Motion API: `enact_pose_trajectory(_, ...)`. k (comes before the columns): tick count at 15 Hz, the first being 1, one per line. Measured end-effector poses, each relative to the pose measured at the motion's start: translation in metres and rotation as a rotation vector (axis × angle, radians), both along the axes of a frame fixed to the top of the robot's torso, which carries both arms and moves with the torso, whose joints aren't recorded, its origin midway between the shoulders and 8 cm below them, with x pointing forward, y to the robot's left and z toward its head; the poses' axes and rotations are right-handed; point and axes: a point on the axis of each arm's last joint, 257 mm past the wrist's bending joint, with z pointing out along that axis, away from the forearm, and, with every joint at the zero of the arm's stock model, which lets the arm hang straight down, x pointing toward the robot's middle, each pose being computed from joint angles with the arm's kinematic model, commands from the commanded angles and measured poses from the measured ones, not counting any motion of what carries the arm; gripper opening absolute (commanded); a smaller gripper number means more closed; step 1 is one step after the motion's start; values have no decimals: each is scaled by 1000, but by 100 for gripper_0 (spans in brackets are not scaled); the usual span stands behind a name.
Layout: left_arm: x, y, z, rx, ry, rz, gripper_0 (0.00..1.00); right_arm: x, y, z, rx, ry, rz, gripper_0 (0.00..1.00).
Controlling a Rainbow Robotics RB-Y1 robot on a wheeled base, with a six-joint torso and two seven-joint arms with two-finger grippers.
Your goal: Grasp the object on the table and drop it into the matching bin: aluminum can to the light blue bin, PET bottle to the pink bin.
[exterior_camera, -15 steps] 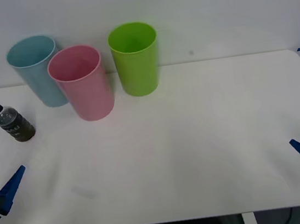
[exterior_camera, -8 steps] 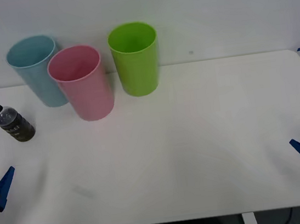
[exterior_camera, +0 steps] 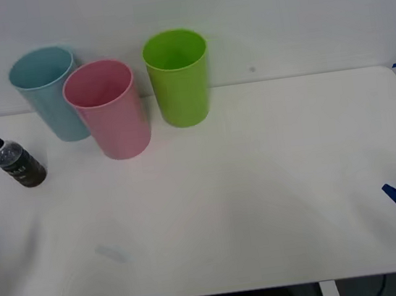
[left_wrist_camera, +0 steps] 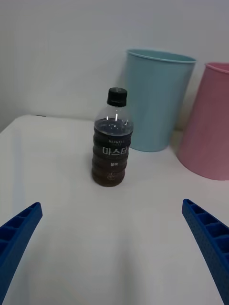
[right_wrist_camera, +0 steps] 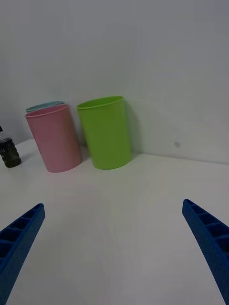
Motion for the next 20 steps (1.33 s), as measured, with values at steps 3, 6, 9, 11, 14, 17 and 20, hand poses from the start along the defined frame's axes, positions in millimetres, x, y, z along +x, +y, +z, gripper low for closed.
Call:
enact_pose_trajectory(3, 15, -1, -4, -10, 4, 37, 100, 0, 0, 0, 0, 0, 0, 100)
enact_pose_trajectory(6, 32, -4, -8, -5, 5, 39, 100, 0, 0, 0, 0, 0, 0, 100)
enact_pose_trajectory(9, 50, -3, -10, 13, 6, 43, 100, 0, 0, 0, 0, 0, 0, 100)
enact_pose_trajectory(11, 62, -2, -13, 21, 9, 45, 100, 0, 0, 0, 0, 0, 0, 100)
enact_pose_trajectory(14, 79, -3, -16, 34, 16, 51, 100, 0, 0, 0, 0, 0, 0, 100)
enact_pose_trajectory(17, 96, -7, -24, 42, 30, 56, 100, 0, 0, 0, 0, 0, 0, 100)
enact_pose_trajectory(20, 115, -12, -33, 32, 43, 64, 100, 0, 0, 0, 0, 0, 0, 100)
